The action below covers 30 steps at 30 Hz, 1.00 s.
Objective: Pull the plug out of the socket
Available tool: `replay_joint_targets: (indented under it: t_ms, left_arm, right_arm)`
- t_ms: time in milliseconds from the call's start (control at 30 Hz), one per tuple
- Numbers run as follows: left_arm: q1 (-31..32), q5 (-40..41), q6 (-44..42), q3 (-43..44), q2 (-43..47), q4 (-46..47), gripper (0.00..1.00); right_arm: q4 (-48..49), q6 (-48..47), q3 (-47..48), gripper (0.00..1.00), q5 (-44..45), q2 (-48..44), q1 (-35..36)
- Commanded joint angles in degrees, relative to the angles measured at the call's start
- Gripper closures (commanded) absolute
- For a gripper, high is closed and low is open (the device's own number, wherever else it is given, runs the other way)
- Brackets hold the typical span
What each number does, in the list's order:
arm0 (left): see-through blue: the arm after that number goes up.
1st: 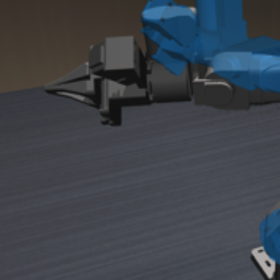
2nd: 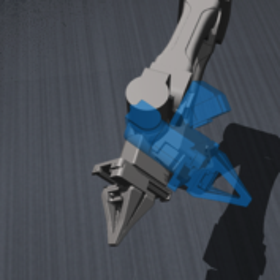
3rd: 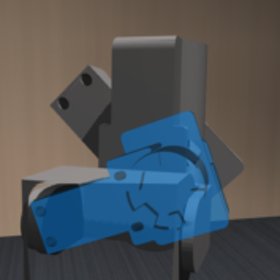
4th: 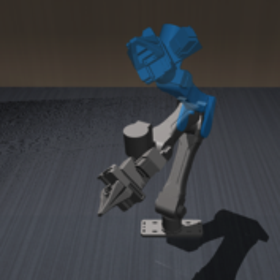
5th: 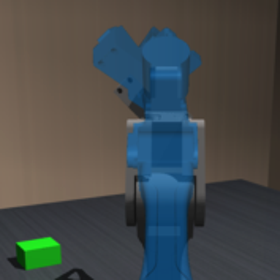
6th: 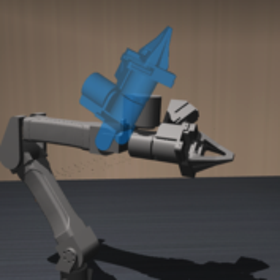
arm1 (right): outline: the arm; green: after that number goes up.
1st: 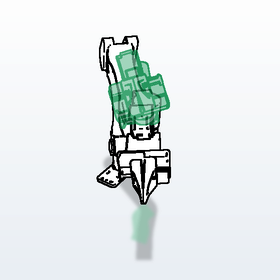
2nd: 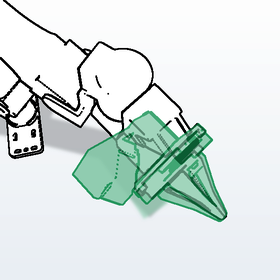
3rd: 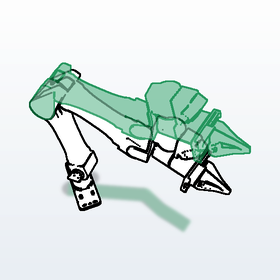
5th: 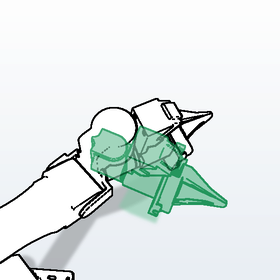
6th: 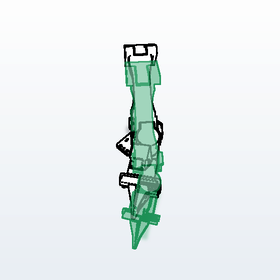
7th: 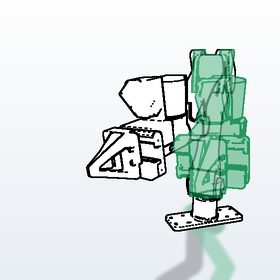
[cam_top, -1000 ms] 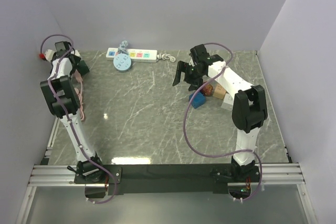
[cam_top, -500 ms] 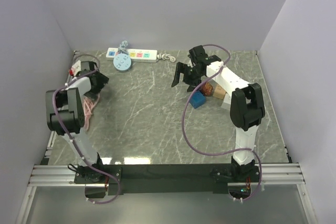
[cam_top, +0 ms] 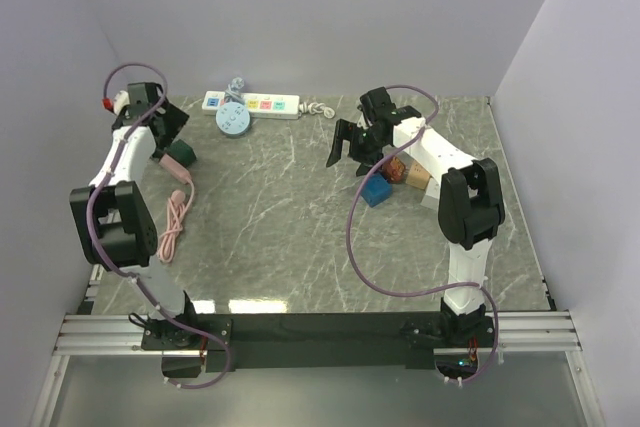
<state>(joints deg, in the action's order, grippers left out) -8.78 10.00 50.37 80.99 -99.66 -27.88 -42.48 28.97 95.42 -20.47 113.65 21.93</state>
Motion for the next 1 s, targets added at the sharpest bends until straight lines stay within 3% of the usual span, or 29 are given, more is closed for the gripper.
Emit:
replay_joint_targets:
  t_ms: [0, 367, 633, 767, 800, 900, 967]
  left_arm:
    - [-2.8, 3.4, -1.9, 4.7, -4.2, -5.2, 0.02]
    - [-8.0, 5.6, -2.6, 10.7, -14.4, -6.2, 0.05]
    - [-9.1, 1.8, -3.7, 10.1, -19.0, 0.5, 0.14]
    - [-9.1, -2.1, -5.8, 11.8, -22.3, 0.1, 0.32]
    - [-9.0, -3.7, -6.1, 10.1, -21.9, 2.0, 0.45]
    - [-8.8, -6.7, -7.2, 5.2, -20.1, 5.4, 0.67]
    - [-8.5, -9.6, -8.7, 3.4, -19.8, 5.8, 0.75]
  right_arm:
    - [1.3, -0.7, -0.6, 0.0, -0.4, -2.4, -0.3]
    - [2.7, -0.6, -3.5, 0.01, -1.1, -3.9, -0.4]
    - [2.4, -1.0, -3.7, 0.01, -1.2, -4.0, -0.4]
    - [2.0, -1.5, -3.1, 0.01, -1.6, -3.9, -0.5]
    - [2.0, -1.7, -3.0, 0.0, -1.7, -3.8, -0.5]
    - [1.8, -2.4, -3.0, 0.0, -2.5, -4.0, -0.4]
    - [2.1, -3.2, -3.0, 0.0, -4.2, -4.0, -0.3]
